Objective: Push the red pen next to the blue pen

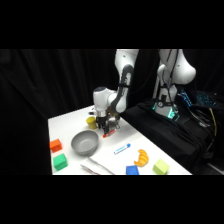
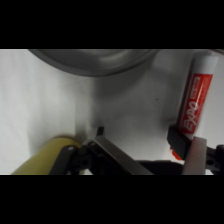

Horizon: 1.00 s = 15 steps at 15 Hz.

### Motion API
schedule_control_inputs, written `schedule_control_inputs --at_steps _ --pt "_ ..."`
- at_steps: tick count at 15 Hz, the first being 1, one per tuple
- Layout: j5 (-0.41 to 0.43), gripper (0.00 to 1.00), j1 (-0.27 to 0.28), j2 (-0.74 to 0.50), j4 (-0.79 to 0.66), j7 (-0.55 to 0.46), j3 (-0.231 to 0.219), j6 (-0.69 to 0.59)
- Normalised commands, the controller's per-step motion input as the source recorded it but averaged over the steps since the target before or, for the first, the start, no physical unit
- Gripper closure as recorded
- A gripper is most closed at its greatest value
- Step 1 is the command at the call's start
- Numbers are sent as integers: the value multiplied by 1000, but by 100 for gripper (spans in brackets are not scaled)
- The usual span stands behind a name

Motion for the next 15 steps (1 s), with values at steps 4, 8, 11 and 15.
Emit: schedule_control_inputs --at_steps 4,8,11,15 --pt "-244 0 506 -278 -199 452 -219 -50" --pt "-257 0 548 -287 -190 501 -231 -142" --pt "-203 0 376 -293 -116 420 -122 -236" --pt "-129 0 178 -469 -101 364 -2 -403"
